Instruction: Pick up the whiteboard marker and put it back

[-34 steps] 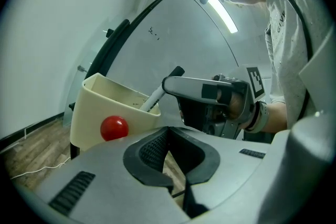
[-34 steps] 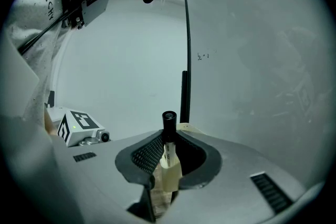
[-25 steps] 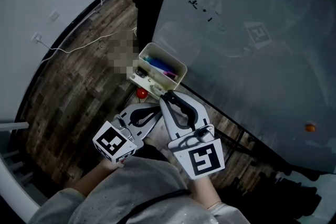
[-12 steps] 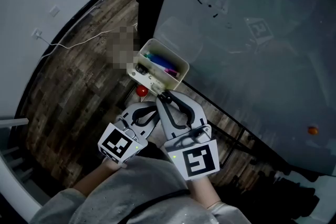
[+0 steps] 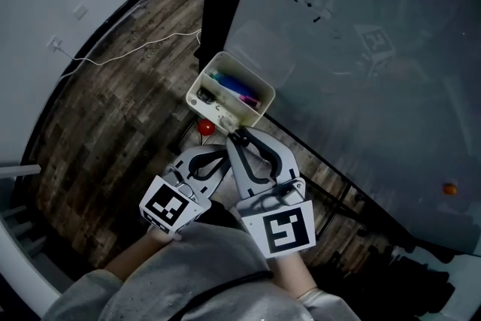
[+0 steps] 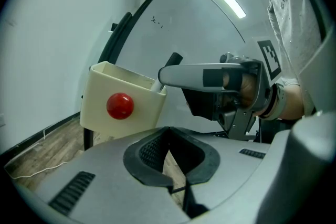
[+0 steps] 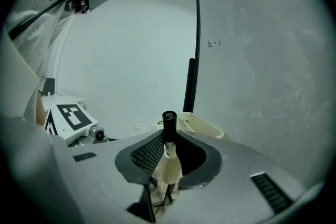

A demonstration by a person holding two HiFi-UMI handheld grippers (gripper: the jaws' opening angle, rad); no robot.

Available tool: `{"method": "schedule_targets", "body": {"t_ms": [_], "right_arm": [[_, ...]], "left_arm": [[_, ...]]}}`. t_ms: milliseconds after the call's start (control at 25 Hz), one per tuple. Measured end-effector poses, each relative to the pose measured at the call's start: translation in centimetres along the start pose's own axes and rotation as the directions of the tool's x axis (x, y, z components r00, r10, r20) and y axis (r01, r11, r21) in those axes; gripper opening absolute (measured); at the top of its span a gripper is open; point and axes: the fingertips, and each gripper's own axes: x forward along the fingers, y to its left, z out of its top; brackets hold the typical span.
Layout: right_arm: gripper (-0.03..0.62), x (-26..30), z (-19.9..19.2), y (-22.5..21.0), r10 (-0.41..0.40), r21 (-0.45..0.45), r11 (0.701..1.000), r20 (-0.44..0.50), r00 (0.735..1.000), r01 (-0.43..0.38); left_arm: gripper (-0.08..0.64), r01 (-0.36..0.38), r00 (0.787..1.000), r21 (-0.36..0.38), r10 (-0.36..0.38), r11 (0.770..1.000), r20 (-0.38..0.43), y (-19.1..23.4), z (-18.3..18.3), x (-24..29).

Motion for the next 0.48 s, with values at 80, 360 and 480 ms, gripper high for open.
{"method": "schedule_targets", "body": {"t_ms": [80,360,480], "right_arm": [[0.078,-0.06,0.00,-0.03,0.000,-0.001,1.000,0.003,1.000,0.000],[0.078,-0.16,-0.01,-0.03,-0.006,-0.010,1.000,-0.002,1.000,0.006],[0.078,-0.25,-0.13,-0.01,-0.009,-0.019,1.000,-0.014,1.000,0.009]], "left_arm": [[0.015,0.002,1.000,-0.002,-0.002,1.000,0.000,-0.02,-0.04,-0.06],[0.015,0.005,1.000,-0.009,-0.005,1.000,0.001,-0.04,-0.07,-0.13],[0.015,0.009,1.000,-0.010,-0.009,1.000,0.000,-0.09,-0.08,-0.14]]}}
